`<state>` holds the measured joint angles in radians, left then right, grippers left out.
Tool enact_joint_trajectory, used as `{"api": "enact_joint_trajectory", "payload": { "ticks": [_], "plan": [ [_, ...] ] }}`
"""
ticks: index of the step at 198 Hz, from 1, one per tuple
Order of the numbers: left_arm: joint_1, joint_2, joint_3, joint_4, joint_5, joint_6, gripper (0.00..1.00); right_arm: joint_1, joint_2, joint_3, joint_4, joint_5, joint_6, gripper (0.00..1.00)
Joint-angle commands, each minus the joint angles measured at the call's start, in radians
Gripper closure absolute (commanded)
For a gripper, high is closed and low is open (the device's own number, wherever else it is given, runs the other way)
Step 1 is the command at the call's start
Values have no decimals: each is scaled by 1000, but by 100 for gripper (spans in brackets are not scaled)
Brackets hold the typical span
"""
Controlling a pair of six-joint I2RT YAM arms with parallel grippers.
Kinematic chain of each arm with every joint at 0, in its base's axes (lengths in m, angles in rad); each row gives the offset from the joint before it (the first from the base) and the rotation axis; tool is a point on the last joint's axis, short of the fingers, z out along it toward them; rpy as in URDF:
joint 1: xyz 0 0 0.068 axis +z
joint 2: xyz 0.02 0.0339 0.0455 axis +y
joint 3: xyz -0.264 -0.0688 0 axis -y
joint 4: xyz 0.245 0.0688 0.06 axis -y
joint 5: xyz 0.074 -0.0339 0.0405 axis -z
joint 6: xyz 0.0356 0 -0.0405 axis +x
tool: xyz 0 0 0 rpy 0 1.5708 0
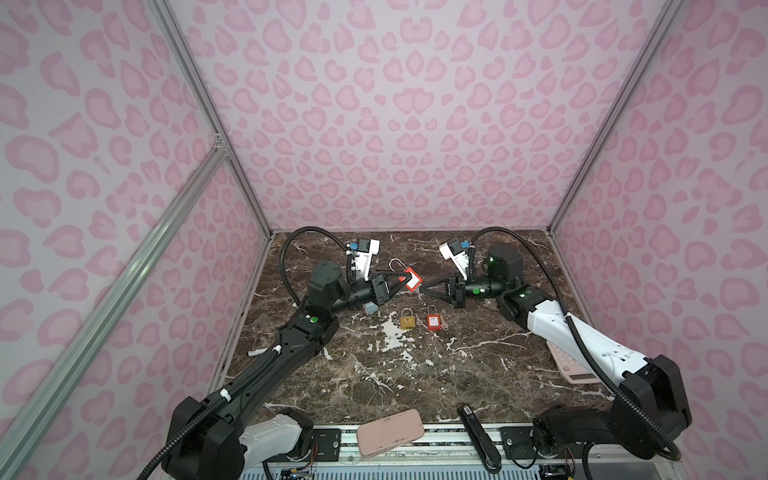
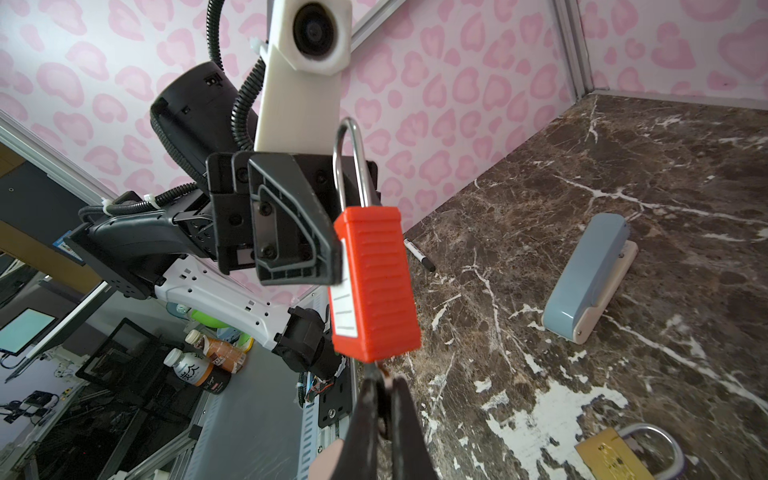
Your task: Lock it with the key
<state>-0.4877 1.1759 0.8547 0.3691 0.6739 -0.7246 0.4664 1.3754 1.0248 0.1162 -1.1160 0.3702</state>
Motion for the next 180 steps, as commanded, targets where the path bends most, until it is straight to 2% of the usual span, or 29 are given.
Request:
{"api": "enact_joint_trajectory", "payload": {
  "ticks": [1, 31, 66, 100, 133, 157, 180],
  "plan": [
    [6, -13, 0, 80, -11, -7, 96, -2, 2, -3, -49, 4, -29, 100],
    [9, -10, 7, 70, -14, -7, 96, -9, -2, -2, -71, 4, -41, 100],
    [15, 4, 8, 49, -42, -18, 96, -13, -11, 3, -149, 49, -119, 100],
    [15, 13, -10, 93, -17, -22, 96, -16, 11, -1, -76, -35, -16, 100],
    [15, -1, -7, 90, -17, -13, 96, -16, 26, 0, -86, -30, -18, 100],
    [15, -1, -6, 66, -33, -14, 96, -10, 32, 9, -138, 32, -59, 100],
    [15, 10, 1, 22, -55, -11, 96, 18, 18, 20, -232, 148, -175, 100]
  ]
}}
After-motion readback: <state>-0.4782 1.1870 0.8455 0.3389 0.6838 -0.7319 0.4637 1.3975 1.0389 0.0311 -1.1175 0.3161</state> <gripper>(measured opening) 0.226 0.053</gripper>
